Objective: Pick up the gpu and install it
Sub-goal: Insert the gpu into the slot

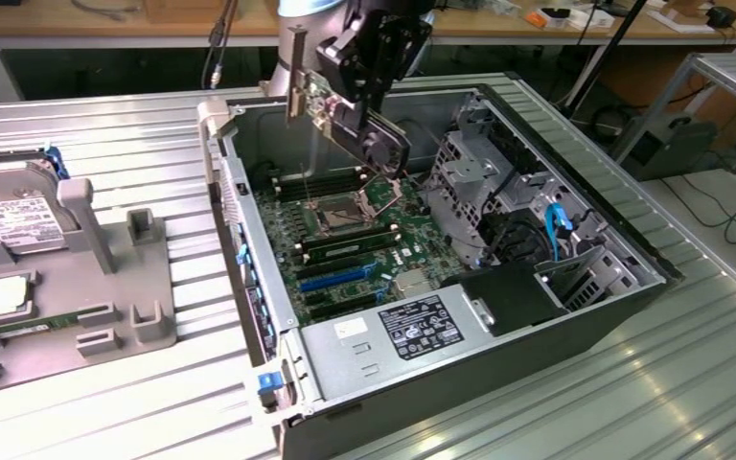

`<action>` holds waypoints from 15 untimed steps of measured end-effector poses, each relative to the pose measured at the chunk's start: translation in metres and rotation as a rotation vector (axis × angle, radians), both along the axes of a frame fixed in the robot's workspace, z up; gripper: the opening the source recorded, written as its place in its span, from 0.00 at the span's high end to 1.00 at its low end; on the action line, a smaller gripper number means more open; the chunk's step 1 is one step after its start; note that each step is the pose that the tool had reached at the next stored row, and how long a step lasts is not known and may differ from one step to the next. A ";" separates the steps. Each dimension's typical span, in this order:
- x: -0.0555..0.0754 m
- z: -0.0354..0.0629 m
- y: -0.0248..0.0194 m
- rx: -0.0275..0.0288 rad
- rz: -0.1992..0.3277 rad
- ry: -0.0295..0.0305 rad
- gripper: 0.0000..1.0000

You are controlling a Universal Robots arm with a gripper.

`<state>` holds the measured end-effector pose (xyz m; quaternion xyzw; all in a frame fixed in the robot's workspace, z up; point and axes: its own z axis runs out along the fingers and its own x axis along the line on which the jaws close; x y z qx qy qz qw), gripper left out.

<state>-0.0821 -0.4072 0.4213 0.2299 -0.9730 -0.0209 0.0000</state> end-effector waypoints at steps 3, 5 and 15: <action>0.000 0.0000 0.0000 0.0000 0.026 -0.0001 0.73; 0.000 0.0000 0.0000 0.0000 0.042 0.0000 0.73; 0.000 0.0000 0.0000 0.0000 0.146 -0.0001 0.73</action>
